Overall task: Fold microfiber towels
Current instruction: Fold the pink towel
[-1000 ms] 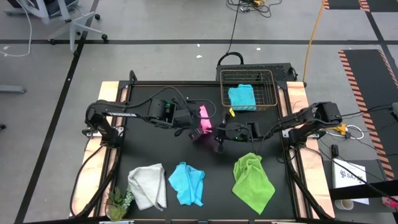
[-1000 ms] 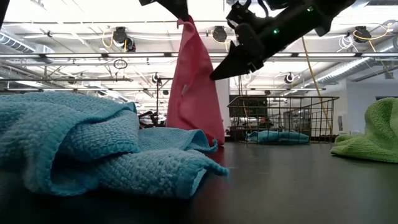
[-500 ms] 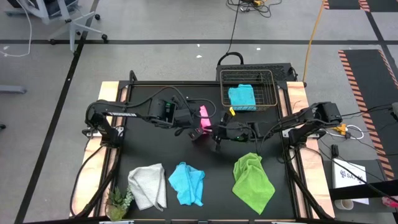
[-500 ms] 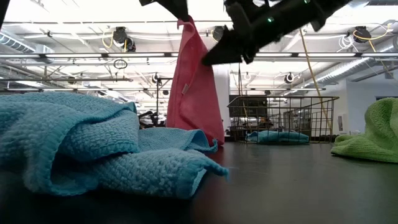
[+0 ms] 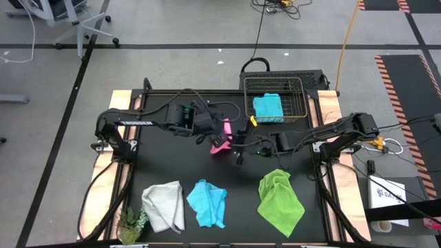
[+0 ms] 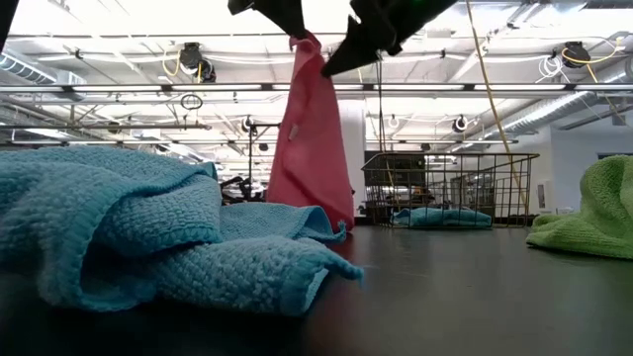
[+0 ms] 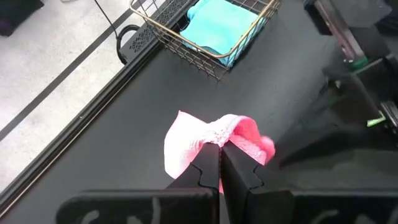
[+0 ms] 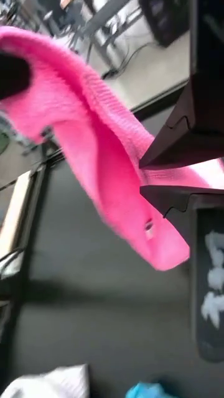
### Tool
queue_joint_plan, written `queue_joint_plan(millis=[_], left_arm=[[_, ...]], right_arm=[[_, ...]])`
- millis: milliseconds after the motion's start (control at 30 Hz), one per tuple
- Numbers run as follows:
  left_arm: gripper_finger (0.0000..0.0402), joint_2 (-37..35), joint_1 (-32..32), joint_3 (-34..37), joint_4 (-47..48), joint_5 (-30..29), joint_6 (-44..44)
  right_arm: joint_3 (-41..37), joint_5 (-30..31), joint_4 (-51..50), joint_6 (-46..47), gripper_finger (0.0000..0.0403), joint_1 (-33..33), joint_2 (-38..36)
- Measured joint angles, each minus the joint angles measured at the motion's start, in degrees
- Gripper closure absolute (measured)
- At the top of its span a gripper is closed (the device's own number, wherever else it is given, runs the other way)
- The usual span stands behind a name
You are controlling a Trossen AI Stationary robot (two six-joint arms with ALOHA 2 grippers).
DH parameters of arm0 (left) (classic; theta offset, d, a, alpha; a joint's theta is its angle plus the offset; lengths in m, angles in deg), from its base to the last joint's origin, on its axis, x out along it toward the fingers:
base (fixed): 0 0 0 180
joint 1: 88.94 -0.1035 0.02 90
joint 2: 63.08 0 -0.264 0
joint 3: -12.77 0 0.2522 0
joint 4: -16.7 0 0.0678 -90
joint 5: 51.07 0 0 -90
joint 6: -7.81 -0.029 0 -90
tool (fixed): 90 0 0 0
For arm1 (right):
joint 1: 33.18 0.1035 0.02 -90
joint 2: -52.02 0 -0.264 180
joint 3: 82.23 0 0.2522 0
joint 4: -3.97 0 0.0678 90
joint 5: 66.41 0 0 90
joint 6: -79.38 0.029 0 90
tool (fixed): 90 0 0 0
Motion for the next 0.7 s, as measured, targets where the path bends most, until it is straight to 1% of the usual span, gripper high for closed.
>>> queue_joint_plan(millis=[100, 400, 700], left_arm=[[0.0396, 0.00, -0.24, 0.00, 0.04, 0.02, -0.07], [0.0398, 0.00, -0.21, 0.00, 0.04, 0.06, -0.82], [0.0398, 0.00, -0.21, 0.00, 0.04, 0.07, -1.26]], right_arm=[[0.57, 1.94, -1.34, -0.73, 0.0358, 0.00, 0.00], [0.62, 1.95, -1.10, -0.61, 0.0355, 0.27, -1.02], [0.62, 1.97, -0.55, 2.42, 0.0308, 1.04, -4.77]])
